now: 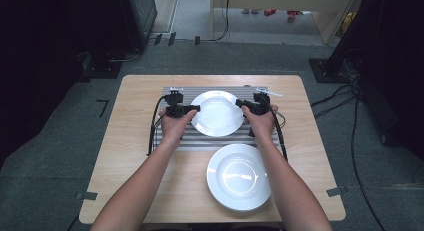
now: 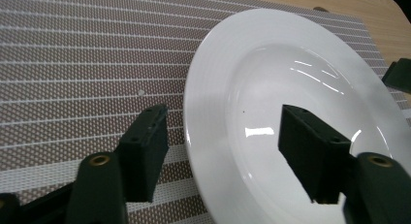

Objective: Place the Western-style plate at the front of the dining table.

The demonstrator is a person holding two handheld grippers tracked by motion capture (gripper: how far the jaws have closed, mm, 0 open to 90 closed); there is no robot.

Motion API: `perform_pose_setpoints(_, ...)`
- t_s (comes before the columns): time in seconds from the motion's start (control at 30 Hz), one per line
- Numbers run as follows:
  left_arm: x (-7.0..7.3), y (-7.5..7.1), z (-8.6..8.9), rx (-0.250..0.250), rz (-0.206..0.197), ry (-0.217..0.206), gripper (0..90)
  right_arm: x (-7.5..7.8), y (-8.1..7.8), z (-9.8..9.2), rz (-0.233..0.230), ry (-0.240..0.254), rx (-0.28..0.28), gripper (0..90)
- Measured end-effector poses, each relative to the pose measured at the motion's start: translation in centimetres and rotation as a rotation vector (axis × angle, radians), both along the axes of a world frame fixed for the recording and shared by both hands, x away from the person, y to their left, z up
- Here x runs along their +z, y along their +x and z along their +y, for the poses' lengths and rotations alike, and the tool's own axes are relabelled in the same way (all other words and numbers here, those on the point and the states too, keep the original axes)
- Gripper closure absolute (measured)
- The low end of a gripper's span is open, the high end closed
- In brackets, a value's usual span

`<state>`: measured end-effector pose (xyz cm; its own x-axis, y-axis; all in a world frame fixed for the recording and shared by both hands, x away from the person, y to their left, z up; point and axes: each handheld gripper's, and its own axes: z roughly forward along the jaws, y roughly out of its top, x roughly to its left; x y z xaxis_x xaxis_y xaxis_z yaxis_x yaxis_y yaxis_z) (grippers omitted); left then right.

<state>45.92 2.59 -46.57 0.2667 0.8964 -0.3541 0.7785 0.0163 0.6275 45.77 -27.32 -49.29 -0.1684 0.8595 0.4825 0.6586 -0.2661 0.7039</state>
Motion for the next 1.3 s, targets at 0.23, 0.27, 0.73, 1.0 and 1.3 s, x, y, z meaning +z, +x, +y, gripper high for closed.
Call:
perform_pose_setpoints(0.23, 1.3, -0.9, 0.1, -0.037, -0.035, 0.007, 21.0, 2.1, -0.8, -0.9, -0.039, -0.012, 0.0, 38.3)
perform_pose_setpoints(0.27, 1.8, -1.5, 0.2, -0.058, -0.052, 0.003, 20.5, 2.5, -0.9, -1.1, -0.037, -0.026, 0.008, 36.8)
perform_pose_setpoints(0.73, 3.6, -4.7, 1.9, -0.082, -0.126, 0.005, 16.5, 4.5, -4.8, -3.0, -0.088, -0.087, 0.092, 28.4)
perform_pose_setpoints(1.0, 3.8, -6.9, 3.5, -0.082, -0.137, 0.016, 16.5, 4.8, -7.0, -3.7, -0.113, -0.118, 0.11, 27.9)
perform_pose_setpoints(1.3, 3.4, -9.4, 6.3, -0.045, -0.15, 0.001, 16.5, 4.8, -9.3, -5.0, -0.112, -0.098, 0.112, 27.3)
